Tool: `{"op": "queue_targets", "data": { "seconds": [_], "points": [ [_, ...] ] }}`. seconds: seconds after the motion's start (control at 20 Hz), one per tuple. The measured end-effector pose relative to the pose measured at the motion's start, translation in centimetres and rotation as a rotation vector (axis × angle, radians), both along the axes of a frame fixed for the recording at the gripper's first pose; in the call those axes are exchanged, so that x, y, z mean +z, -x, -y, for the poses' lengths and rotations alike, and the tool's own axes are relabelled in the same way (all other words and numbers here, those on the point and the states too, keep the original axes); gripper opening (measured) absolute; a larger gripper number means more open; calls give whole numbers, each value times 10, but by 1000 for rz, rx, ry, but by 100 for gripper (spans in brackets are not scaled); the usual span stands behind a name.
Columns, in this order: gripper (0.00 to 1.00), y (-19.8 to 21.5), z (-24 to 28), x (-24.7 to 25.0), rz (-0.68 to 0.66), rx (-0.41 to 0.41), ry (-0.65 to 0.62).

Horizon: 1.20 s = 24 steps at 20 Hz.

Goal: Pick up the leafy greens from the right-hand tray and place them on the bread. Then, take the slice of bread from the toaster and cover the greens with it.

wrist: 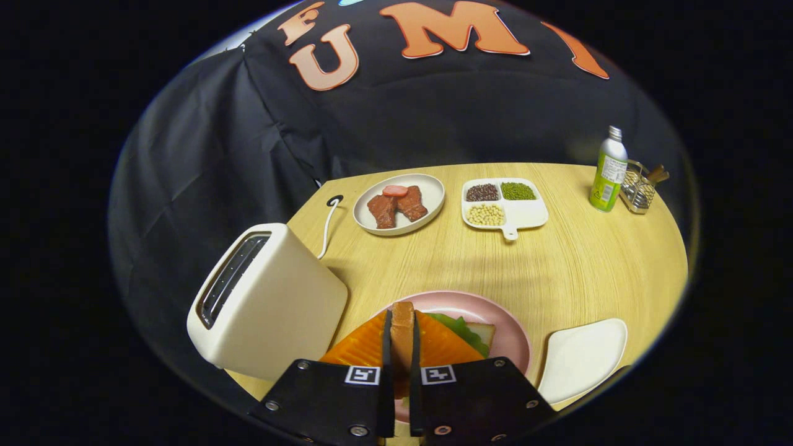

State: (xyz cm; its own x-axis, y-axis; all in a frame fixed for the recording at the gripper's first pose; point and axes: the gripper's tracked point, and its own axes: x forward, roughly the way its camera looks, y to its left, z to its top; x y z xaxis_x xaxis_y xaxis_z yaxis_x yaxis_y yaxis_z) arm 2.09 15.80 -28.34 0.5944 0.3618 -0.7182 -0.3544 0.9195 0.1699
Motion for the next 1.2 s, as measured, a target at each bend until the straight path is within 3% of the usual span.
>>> {"op": "queue_targets", "data": {
  "seconds": [0.25, 0.6, 0.95, 1.1, 1.2],
  "points": [
    [16, -3, 16, -7, -18, -35, 26],
    [55, -14, 56, -11, -9, -131, 98],
    [78, -12, 79, 6, 27, -160, 146],
    [94, -12, 93, 20, 63, -175, 183],
    [98, -9, 102, 33, 87, -184, 203]
  ]
}}
